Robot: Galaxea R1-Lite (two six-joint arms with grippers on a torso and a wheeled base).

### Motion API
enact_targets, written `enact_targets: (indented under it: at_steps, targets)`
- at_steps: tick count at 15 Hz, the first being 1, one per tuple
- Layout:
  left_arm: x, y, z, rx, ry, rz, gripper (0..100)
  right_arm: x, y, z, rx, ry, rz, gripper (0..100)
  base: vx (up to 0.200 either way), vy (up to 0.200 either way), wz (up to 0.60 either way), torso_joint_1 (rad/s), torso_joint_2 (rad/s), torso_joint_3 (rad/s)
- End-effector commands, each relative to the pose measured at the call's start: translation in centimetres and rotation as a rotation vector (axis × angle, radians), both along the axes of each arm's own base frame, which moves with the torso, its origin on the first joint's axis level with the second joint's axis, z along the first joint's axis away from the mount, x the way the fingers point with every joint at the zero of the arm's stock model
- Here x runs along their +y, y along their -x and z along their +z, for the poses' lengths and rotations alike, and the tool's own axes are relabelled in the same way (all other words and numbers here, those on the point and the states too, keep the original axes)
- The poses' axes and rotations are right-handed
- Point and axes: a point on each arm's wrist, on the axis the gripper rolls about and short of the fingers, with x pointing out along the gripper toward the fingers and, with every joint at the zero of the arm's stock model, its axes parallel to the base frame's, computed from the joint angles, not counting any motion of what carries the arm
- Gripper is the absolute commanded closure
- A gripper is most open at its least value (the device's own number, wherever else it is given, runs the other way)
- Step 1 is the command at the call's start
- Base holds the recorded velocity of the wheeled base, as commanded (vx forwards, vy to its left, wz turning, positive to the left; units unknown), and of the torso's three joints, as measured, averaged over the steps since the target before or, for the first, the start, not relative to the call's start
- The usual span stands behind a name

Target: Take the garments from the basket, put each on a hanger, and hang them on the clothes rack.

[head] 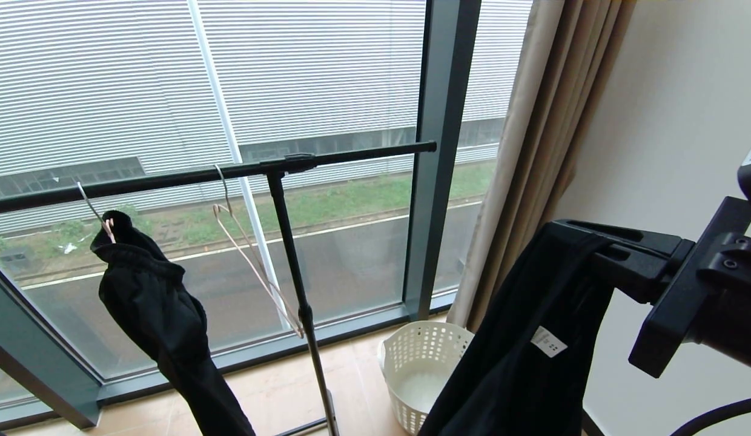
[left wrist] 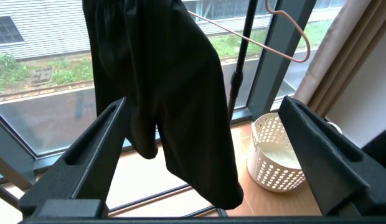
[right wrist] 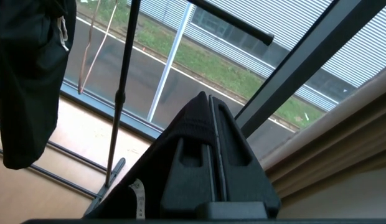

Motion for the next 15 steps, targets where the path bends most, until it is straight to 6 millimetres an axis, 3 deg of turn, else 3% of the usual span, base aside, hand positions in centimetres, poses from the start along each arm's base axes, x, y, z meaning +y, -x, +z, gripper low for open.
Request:
enact_targets:
  at_steps: [1, 10, 13, 15]
  targets:
    - [0.0, -0.01, 0.0, 0.001, 0.0, 0.0, 0, -0.1, -0.2, 0.08, -0.002, -0.003, -0.012, 100, 0.0, 0.0, 0.0, 0.0, 0.0, 0.0]
    - [-0.01, -0.02, -0.01, 0.0, -0.009, -0.005, 0, -0.04, -0.87, -0.16, 0.007, 0.007, -0.039, 100, 0.0, 0.0, 0.6, 0.006, 0.0, 0.001]
    - [-0.01, -0.02, -0.02, 0.001, -0.007, -0.003, 0, -0.37, -0.83, 0.0, 0.001, 0.001, -0.046, 100, 0.0, 0.0, 0.0, 0.0, 0.0, 0.0]
    - [-0.01, -0.02, -0.02, 0.001, -0.003, -0.003, 0, -0.43, -0.78, 0.05, -0.001, -0.001, -0.046, 100, -0.2, 0.2, 0.0, 0.005, 0.0, -0.002]
